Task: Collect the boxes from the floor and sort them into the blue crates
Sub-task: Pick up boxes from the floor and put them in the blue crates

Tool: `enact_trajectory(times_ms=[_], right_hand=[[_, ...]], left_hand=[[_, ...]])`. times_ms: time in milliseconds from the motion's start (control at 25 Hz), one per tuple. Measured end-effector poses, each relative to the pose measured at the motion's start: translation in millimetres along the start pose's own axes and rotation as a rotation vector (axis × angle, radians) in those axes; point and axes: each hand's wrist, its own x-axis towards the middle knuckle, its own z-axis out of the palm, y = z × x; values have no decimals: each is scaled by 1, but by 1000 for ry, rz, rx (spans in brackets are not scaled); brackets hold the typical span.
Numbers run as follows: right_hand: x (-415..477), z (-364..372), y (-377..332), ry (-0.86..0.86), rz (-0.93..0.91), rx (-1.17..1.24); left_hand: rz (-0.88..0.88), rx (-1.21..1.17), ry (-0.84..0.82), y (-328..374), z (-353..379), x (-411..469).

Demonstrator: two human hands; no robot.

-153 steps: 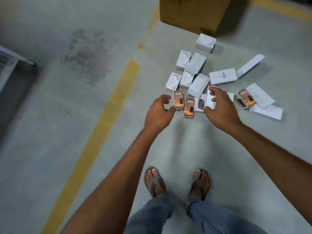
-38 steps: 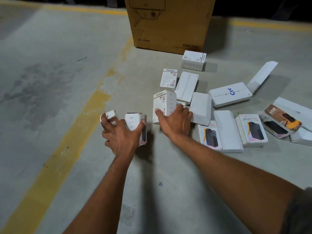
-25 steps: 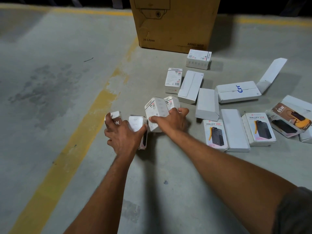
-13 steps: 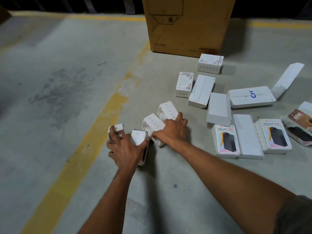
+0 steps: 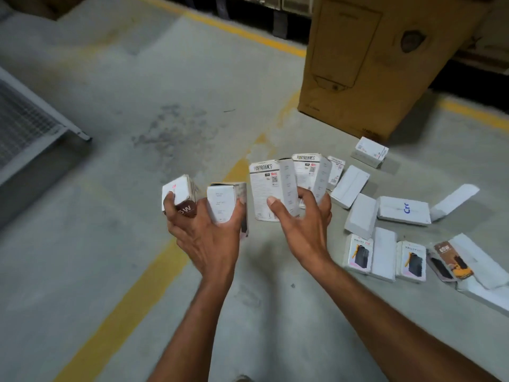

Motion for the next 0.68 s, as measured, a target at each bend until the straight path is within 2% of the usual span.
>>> enact_trajectory(times_ms=[200,360,520,680], right_hand=[[-68,-34,-174,-215,-45,74],[-122,-41,-317,-420,-114,198],[-185,-23,-437,-566,-192,225],[-253,30,-549,-654,-300,274]], left_hand=[[-56,-32,124,57,-185,34],[-53,19,227,76,-345,58],[-29,87,348,73,-495,89],[-6,150,466,31,-622,139]])
